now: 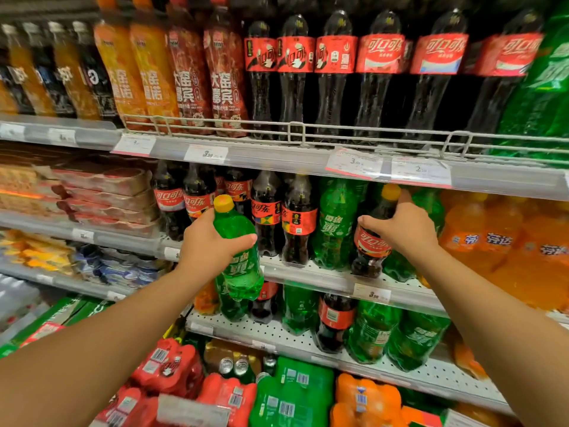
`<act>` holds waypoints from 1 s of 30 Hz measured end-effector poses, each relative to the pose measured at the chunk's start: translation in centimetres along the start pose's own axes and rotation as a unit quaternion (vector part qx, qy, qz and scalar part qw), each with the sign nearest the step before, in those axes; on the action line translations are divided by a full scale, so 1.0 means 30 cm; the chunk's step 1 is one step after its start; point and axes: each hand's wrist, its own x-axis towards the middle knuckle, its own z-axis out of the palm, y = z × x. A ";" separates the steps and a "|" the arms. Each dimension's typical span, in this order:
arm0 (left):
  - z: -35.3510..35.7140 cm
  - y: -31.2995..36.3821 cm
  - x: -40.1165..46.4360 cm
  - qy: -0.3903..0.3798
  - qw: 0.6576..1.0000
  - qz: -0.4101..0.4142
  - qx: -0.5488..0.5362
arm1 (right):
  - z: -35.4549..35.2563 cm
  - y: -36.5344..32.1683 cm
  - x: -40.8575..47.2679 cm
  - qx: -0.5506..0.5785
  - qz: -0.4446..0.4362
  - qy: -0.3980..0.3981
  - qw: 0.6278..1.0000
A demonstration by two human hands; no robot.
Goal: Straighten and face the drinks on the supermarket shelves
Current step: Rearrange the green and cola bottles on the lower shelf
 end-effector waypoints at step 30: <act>-0.499 -0.407 0.180 -0.131 0.991 0.021 0.012 | 0.252 -0.837 -0.336 0.133 -0.164 0.040 0.976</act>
